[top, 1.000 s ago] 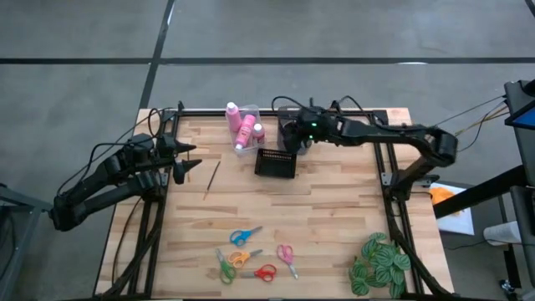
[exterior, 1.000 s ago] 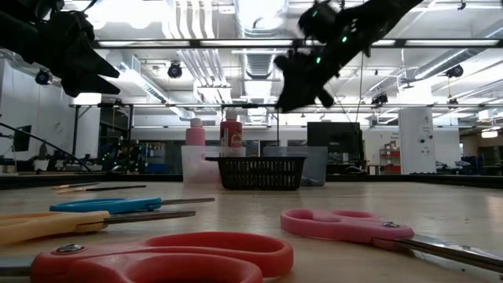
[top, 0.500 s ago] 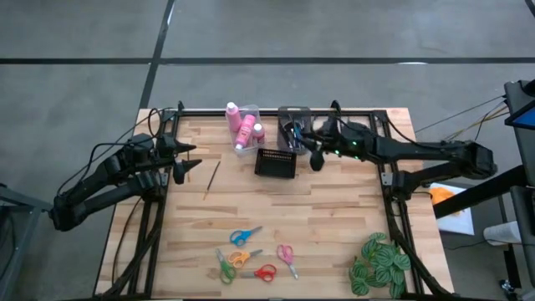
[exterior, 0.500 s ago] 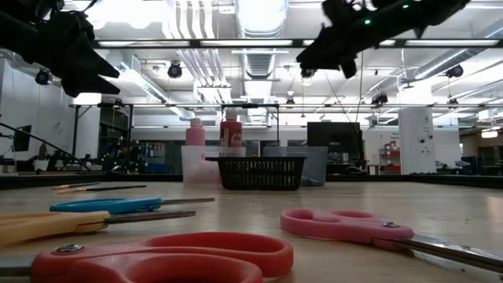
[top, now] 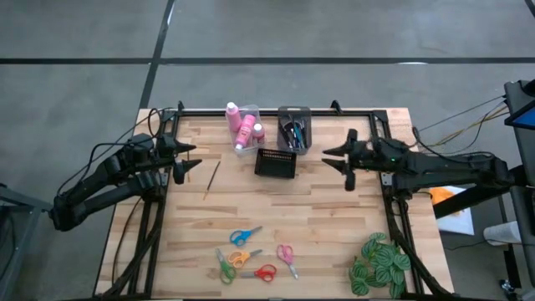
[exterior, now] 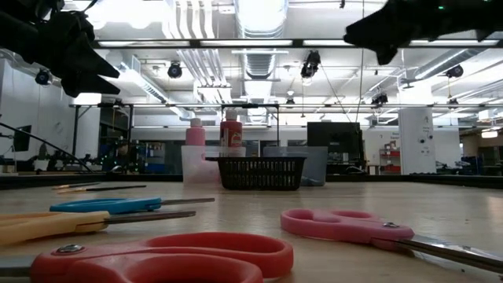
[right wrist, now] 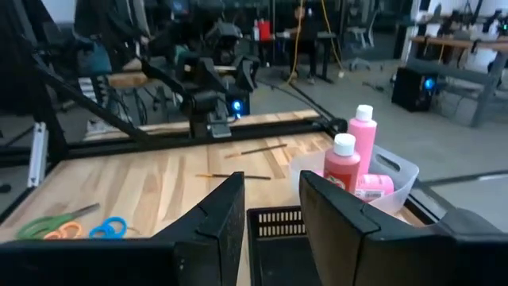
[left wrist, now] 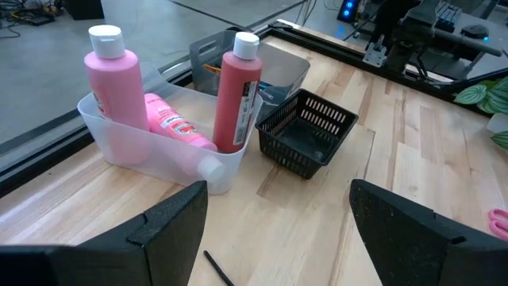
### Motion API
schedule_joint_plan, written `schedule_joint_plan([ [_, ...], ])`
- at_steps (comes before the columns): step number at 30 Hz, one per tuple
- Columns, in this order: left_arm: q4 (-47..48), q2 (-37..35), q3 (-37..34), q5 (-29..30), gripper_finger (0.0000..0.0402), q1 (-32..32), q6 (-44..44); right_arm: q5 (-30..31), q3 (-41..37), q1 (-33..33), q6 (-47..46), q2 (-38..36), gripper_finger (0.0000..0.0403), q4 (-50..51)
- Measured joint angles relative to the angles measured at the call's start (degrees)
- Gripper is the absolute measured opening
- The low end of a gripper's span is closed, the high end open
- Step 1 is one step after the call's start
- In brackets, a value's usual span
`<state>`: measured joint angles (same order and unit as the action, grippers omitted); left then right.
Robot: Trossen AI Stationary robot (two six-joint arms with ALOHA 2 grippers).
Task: Pick & Place Paint Supplies
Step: Put the black paint brush into the gray bin
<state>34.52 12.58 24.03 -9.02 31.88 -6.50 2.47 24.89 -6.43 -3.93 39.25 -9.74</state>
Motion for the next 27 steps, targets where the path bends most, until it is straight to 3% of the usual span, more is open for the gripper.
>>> schedule_joint_plan([
  [10,0.0,0.01,0.0,0.01,0.0311,0.0,0.0,0.04,-8.25,0.21,-0.63,-13.46,0.0121,0.02],
  [17,0.0,0.01,0.0,0.0,0.0311,0.0,0.0,0.06,-9.96,0.19,-6.39,-14.89,0.0121,-0.03],
  [27,0.0,0.01,0.0,0.01,0.0311,0.0,0.0,0.08,-10.04,0.19,-6.08,-14.34,0.0121,0.1],
])
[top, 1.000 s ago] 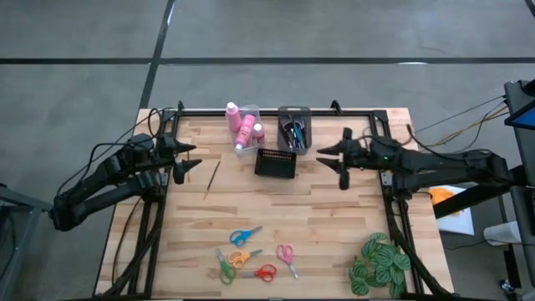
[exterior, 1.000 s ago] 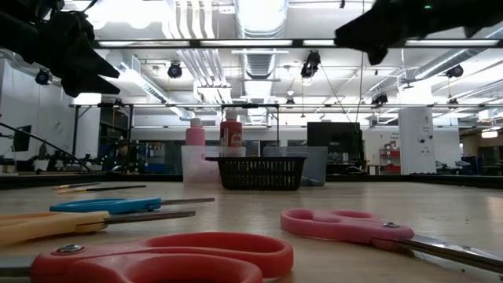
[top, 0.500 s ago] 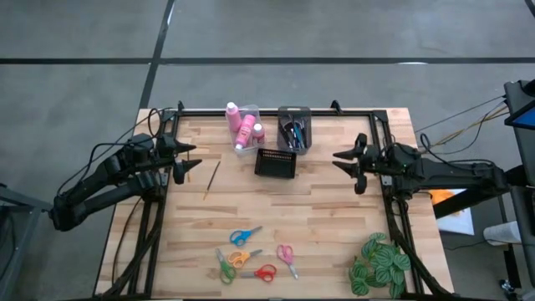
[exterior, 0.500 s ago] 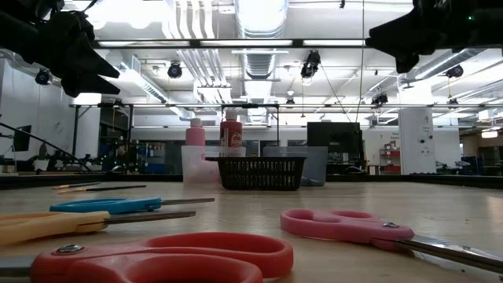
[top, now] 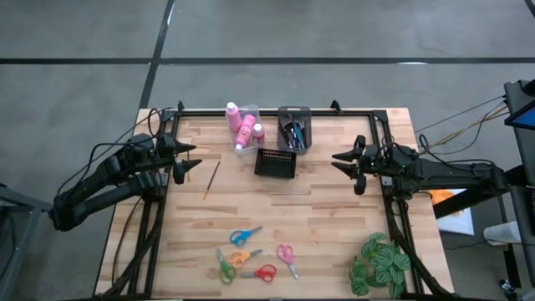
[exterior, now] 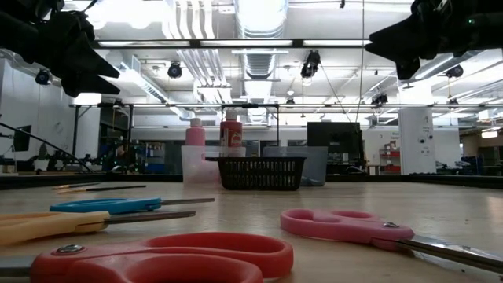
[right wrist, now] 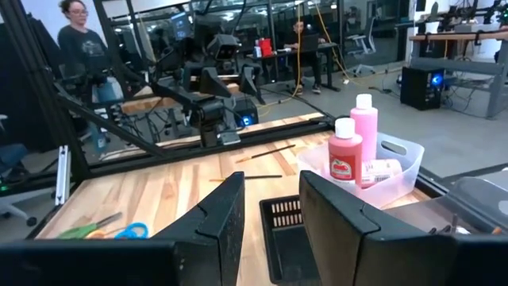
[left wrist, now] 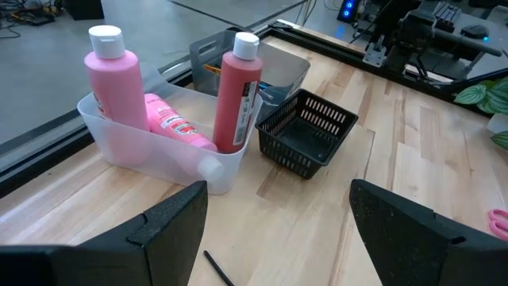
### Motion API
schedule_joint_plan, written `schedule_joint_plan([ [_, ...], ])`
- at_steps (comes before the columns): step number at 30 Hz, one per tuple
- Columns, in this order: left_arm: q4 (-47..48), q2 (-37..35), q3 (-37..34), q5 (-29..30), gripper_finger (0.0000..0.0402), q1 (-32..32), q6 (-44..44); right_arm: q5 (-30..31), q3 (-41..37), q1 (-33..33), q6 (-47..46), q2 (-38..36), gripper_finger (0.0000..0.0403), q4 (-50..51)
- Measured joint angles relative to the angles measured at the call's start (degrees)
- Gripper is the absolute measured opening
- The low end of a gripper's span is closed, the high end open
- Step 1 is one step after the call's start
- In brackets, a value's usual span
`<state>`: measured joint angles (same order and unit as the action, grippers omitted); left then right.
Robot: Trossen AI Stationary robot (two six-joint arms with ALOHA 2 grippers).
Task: Pick & Place Paint Supplies
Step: Put the black paint brush into the gray bin
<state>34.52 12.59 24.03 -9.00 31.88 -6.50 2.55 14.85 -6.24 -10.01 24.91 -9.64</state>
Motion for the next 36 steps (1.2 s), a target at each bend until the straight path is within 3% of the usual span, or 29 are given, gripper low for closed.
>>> schedule_joint_plan([
  [22,-0.06,0.0,0.0,-0.04,0.0311,0.0,-0.74,0.02,0.0,0.0,0.07,0.02,0.0121,0.01],
  [24,-0.65,-0.01,0.0,-0.06,0.0311,0.0,-6.88,0.02,0.0,0.0,-0.05,0.02,0.0121,0.01],
  [28,-2.98,0.0,0.0,1.35,0.0311,0.0,-32.31,0.03,0.0,0.0,0.05,0.04,0.0121,0.01],
  [30,-3.62,0.01,0.0,4.31,0.0311,0.04,-40.98,0.03,0.0,0.0,-0.02,0.04,0.0121,0.01],
  [33,-4.29,0.01,0.02,4.6,0.0311,0.09,-40.2,0.04,0.0,0.0,0.06,0.04,0.0121,0.01],
  [36,-5.98,0.81,0.95,-3.29,0.0311,0.07,-34.61,0.04,0.0,-0.02,0.05,0.04,0.0121,0.01],
])
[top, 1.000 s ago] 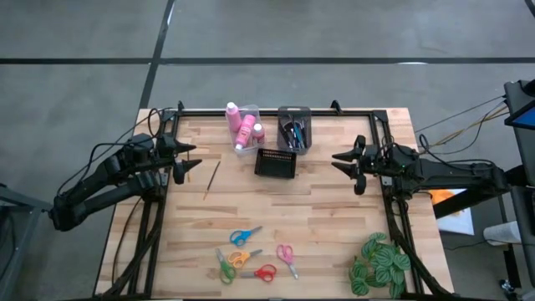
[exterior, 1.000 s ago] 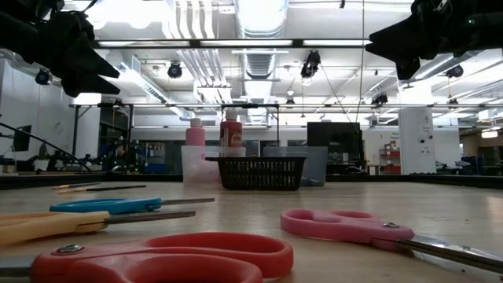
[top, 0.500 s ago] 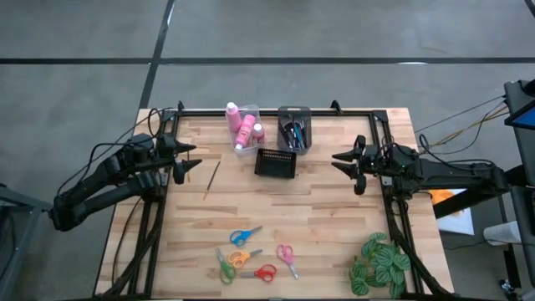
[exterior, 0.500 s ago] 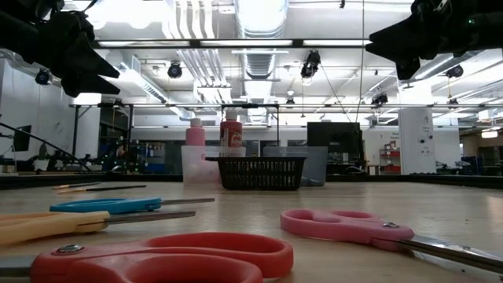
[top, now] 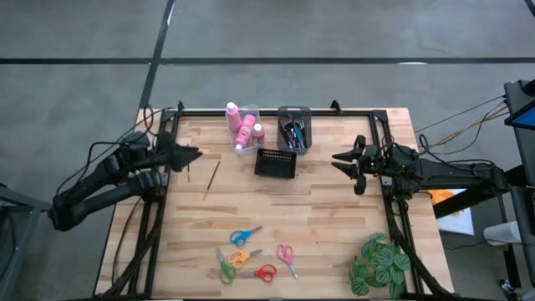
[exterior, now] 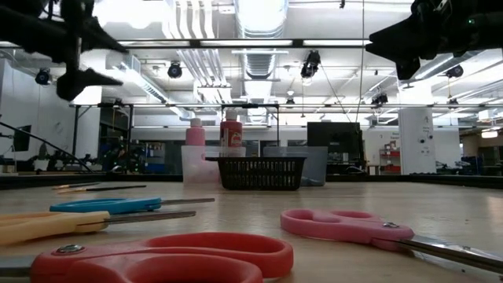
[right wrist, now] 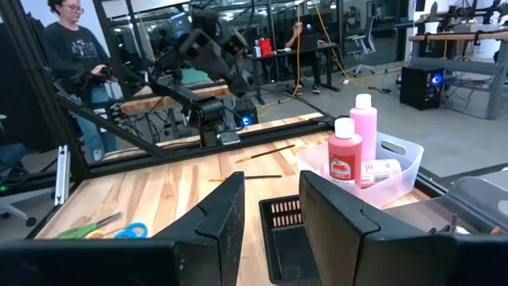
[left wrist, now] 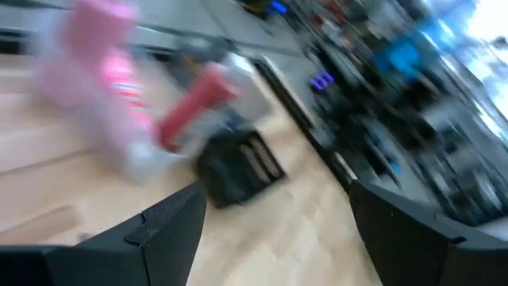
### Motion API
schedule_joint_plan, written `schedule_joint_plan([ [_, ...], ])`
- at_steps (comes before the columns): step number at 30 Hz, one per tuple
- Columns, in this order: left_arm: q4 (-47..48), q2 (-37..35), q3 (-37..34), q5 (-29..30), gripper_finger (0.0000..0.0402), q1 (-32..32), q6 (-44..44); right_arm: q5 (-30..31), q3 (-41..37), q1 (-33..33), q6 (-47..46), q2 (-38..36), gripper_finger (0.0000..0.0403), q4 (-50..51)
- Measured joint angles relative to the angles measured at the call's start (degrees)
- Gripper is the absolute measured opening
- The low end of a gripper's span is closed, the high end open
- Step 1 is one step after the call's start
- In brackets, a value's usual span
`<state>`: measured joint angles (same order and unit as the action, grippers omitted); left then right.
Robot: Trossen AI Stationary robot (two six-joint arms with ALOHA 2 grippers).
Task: Pick & Place Paint Supplies
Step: Put the black paint brush into the gray bin
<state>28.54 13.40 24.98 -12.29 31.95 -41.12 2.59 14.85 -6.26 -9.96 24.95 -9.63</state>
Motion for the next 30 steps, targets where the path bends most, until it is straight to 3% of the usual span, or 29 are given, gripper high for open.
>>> schedule_joint_plan([
  [5,0.34,5.86,4.47,-2.75,0.0311,-0.03,-2.3,0.0,0.0,0.0,0.0,0.0,0.0121,0.02],
  [13,6.86,23.4,14.9,-3.92,0.0311,-1.5,-1.93,0.02,0.0,0.01,-0.01,0.0,0.0121,0.04],
  [20,20.47,37.65,22.08,-2.7,0.0311,-1.93,-1.1,0.02,0.0,0.0,-0.07,0.0,0.0121,0.07],
  [23,25.74,42.06,24.26,0.65,0.0311,-2.75,-2.0,0.02,0.0,0.0,0.01,0.0,0.0121,0.07],
  [30,26.4,50.14,24.46,9.86,0.0311,-9.84,-2.39,0.02,0.0,0.0,-0.09,0.0,0.0121,0.09],
])
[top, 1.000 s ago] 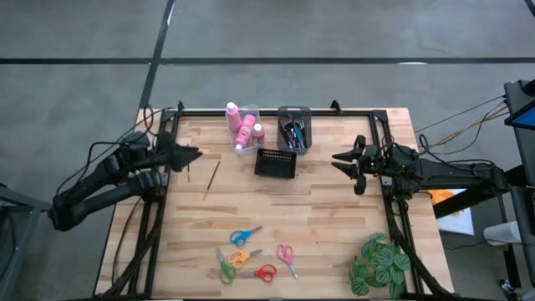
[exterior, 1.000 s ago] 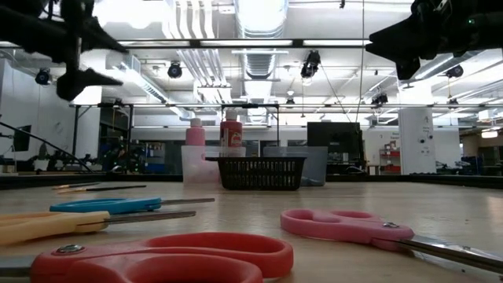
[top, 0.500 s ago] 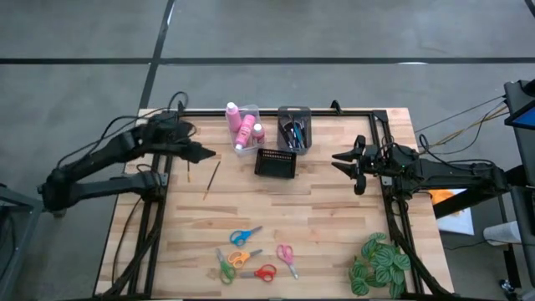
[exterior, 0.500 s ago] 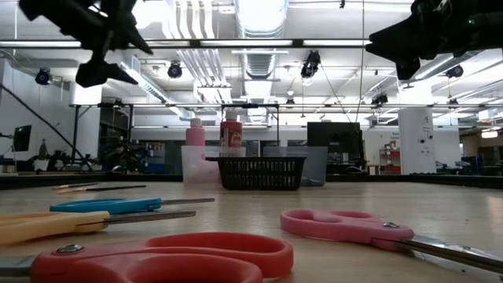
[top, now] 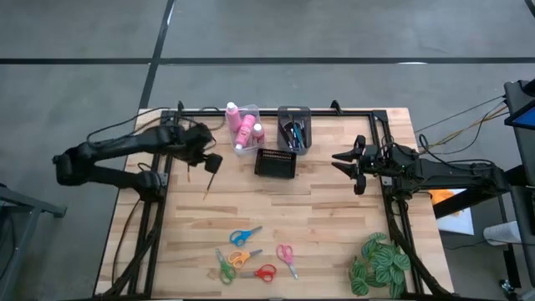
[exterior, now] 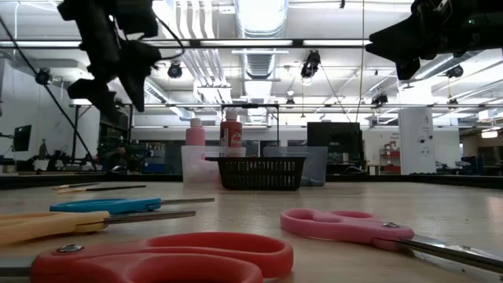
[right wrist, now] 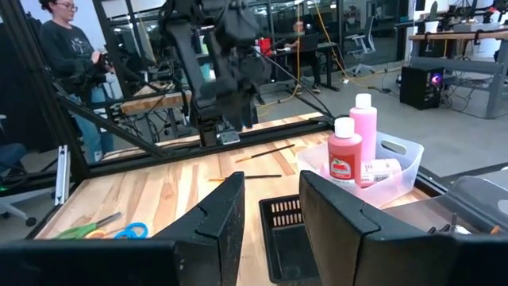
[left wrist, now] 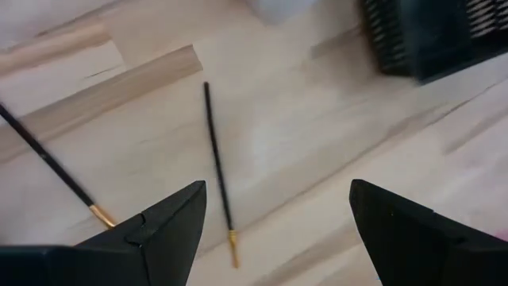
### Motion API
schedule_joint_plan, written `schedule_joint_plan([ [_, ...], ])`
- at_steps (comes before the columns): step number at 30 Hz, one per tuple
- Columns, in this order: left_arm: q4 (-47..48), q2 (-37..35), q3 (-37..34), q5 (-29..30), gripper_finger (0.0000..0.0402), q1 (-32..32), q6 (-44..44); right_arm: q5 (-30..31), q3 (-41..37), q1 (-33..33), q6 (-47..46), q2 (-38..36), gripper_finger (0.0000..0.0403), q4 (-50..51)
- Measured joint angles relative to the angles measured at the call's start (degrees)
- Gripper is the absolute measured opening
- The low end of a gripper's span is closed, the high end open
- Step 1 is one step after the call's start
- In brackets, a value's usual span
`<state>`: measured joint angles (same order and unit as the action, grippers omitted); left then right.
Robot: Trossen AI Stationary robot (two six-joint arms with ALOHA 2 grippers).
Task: Pick & Place Paint Supplies
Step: Put the black paint brush into the gray bin
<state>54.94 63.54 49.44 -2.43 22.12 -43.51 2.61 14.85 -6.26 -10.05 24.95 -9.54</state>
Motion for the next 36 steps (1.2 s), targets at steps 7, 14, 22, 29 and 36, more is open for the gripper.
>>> schedule_joint_plan([
  [7,-0.93,7.07,-0.23,10.95,0.031,-5.57,-3.99,0.0,0.02,0.0,0.11,0.0,0.0121,0.0],
  [14,-5.64,12.95,-2.85,11.16,0.031,-6.17,-5.91,0.0,0.02,0.0,0.07,-0.01,0.0121,0.04],
  [22,-17.31,13.7,-11.86,5.48,0.031,-6.0,-6.09,0.01,0.02,0.0,0.11,-0.02,0.0121,0.25],
  [29,-22.94,13.15,-16.79,4.25,0.031,-6.0,-6.08,0.0,0.02,0.0,0.11,-0.02,0.0121,0.31],
  [36,-25.54,12.84,-19.55,4.04,0.031,-6.0,-6.05,0.0,0.02,0.0,0.0,-0.02,0.0121,0.31],
])
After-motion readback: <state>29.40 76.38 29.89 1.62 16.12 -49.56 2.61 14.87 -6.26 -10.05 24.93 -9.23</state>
